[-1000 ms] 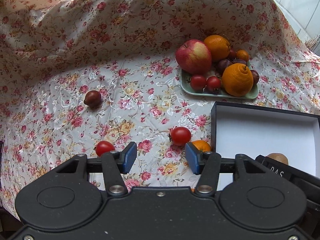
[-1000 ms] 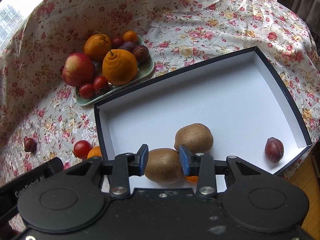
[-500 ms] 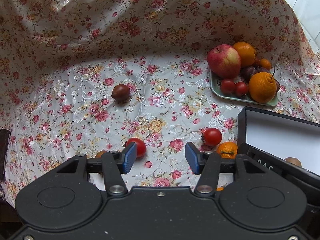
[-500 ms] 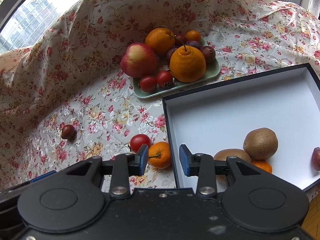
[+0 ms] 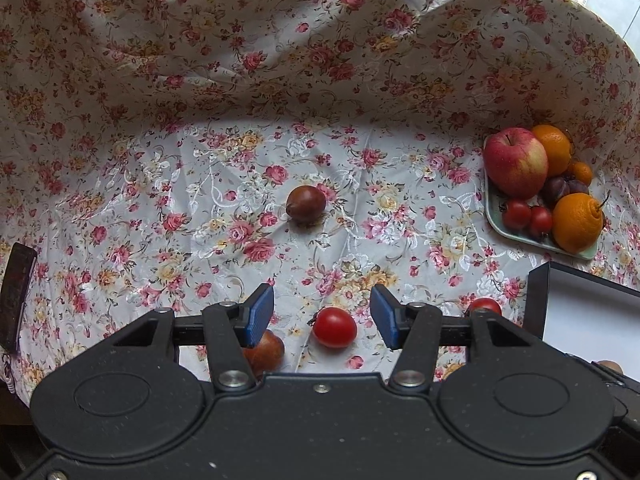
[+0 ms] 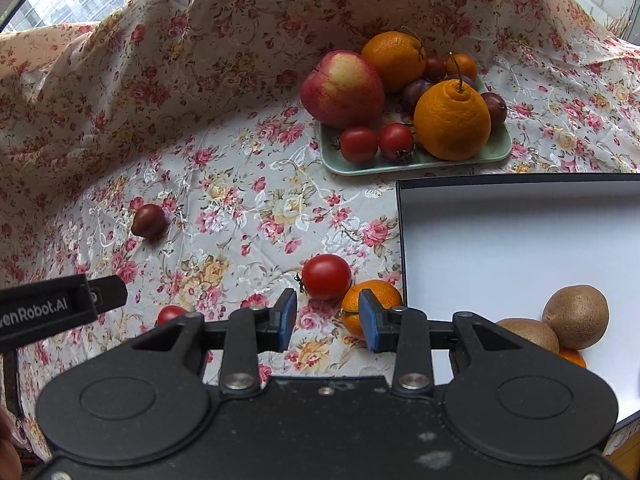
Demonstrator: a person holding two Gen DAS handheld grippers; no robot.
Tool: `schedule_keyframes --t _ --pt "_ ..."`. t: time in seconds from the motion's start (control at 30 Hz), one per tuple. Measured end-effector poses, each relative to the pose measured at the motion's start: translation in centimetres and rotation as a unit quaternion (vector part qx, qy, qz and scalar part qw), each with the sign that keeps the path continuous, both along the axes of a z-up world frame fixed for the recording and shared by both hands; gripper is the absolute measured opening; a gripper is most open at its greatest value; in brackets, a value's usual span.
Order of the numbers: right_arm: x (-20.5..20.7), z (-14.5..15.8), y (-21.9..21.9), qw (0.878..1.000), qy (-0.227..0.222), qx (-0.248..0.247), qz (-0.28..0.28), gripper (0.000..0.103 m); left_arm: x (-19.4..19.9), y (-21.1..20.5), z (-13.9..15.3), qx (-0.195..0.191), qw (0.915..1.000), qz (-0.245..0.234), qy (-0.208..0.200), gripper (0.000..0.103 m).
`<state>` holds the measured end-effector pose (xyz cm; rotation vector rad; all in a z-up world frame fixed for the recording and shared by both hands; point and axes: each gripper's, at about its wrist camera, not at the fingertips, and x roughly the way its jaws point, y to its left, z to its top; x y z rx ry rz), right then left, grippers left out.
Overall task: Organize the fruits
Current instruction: 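Move the right tool toward a tangerine and the left tool toward a dark plum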
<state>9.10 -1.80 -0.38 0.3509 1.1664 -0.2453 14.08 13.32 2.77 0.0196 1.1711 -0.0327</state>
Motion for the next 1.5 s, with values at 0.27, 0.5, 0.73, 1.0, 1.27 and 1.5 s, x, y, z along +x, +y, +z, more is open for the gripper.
schedule_keyframes --t 0.27,0.5,0.73,1.0,1.27,1.5 --pt "1.2 -1.8 0.2 0.998 0.048 -0.03 0.005 0.038 1.1 0.9 0.2 -0.01 0.9999 0.007 0.001 0.06" --pt "1.3 -2.2 0.9 0.998 0.049 -0.048 0.014 0.04 1.0 1.3 0.5 -0.014 0.9999 0.009 -0.002 0.06" --pt "1.2 -0.8 0.2 0.987 -0.018 0.158 0.003 0.031 1.2 2.2 0.5 -0.015 0.9997 0.019 -0.002 0.06" --pt "2.0 -1.7 1.9 0.999 0.014 -0.014 0.034 0.032 1.4 2.9 -0.3 -0.011 0.9998 0.017 0.01 0.06" --pt "2.4 -3.3 3.6 0.996 0.052 0.074 0.024 0.032 1.5 4.0 -0.9 -0.003 0.9997 0.019 0.017 0.06" --pt "3.2 -3.7 3.8 0.996 0.05 0.074 -0.008 0.036 1.8 5.0 -1.0 -0.003 0.9996 0.021 0.019 0.06"
